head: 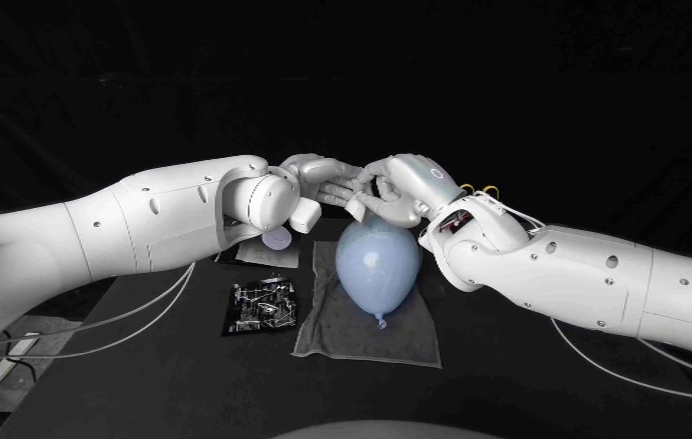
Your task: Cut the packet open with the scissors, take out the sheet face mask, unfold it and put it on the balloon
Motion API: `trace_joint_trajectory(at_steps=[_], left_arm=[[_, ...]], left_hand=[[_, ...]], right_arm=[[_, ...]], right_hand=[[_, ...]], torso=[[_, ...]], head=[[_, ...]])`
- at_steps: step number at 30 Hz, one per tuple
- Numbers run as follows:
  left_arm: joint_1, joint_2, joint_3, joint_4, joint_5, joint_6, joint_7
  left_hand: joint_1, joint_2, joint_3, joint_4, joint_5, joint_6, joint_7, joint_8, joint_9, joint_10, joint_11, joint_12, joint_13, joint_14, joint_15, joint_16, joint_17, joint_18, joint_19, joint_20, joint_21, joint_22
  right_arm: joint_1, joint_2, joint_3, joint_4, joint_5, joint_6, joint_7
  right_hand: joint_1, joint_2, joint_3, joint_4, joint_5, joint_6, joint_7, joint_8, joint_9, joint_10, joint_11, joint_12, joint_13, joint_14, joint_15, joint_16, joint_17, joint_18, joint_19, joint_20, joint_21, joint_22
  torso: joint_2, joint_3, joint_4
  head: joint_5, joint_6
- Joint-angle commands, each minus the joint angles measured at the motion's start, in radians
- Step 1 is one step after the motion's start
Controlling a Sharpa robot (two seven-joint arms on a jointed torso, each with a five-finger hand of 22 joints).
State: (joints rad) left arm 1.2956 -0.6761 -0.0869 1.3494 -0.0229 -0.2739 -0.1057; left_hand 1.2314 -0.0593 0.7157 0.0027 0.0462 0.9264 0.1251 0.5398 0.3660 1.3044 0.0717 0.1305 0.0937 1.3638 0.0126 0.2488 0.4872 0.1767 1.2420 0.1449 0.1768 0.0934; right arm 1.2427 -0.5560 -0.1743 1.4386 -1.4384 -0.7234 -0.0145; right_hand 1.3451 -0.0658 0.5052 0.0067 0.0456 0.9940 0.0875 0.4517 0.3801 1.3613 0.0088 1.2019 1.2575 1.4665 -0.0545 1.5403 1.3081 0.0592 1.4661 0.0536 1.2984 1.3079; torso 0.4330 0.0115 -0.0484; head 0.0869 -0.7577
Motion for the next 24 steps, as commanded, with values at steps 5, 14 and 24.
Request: trace_joint_trajectory(at_steps=[5,14,24], left_arm=[[0.002,0.003,0.001,-0.017,-0.004,0.01,0.014],[0.002,0.005,0.001,-0.036,-0.004,0.008,0.014],[0.002,0.006,0.001,-0.042,-0.004,0.014,0.011]], left_hand=[[0.006,0.002,-0.004,0.0,0.004,0.004,-0.001,0.007,0.158,-0.001,-0.005,-0.005,0.001,0.009,-0.001,-0.002,0.0,0.009,0.007,-0.001,0.006,-0.002],[0.007,0.002,-0.005,-0.001,0.004,0.004,-0.001,0.008,0.158,0.0,-0.005,-0.005,0.001,0.009,-0.002,-0.002,0.0,0.009,0.007,-0.002,0.006,-0.002],[0.008,0.002,-0.005,-0.001,0.004,0.004,-0.001,0.008,0.159,0.0,-0.005,-0.005,0.001,0.01,-0.002,-0.001,0.0,0.009,0.008,-0.002,0.006,-0.002]], right_arm=[[0.001,-0.029,0.001,0.053,0.0,0.003,0.01],[0.001,-0.068,0.0,0.107,-0.009,-0.003,0.004],[0.0,-0.076,0.0,0.119,-0.006,0.016,0.005]], right_hand=[[0.003,-0.002,0.001,-0.005,0.003,-0.008,-0.006,0.011,0.007,-0.002,-0.004,-0.011,-0.009,0.093,-0.006,0.0,0.22,-0.004,0.031,-0.009,-0.007,0.19],[-0.003,-0.012,-0.004,-0.005,0.003,-0.012,-0.007,0.019,0.011,-0.01,-0.005,-0.025,-0.018,0.092,-0.007,-0.003,0.218,-0.002,0.027,-0.01,-0.018,0.187],[-0.004,-0.015,-0.006,-0.005,0.003,-0.014,-0.007,0.02,0.011,-0.016,-0.005,-0.034,-0.025,0.092,-0.007,-0.003,0.218,-0.001,0.025,-0.01,-0.025,0.185]], torso=[[-0.001,-0.0003,-0.0008],[0.0,0.0002,-0.0014],[0.0,0.0,0.0004]], head=[[0.001,0.001],[0.002,0.001],[0.002,0.001]])
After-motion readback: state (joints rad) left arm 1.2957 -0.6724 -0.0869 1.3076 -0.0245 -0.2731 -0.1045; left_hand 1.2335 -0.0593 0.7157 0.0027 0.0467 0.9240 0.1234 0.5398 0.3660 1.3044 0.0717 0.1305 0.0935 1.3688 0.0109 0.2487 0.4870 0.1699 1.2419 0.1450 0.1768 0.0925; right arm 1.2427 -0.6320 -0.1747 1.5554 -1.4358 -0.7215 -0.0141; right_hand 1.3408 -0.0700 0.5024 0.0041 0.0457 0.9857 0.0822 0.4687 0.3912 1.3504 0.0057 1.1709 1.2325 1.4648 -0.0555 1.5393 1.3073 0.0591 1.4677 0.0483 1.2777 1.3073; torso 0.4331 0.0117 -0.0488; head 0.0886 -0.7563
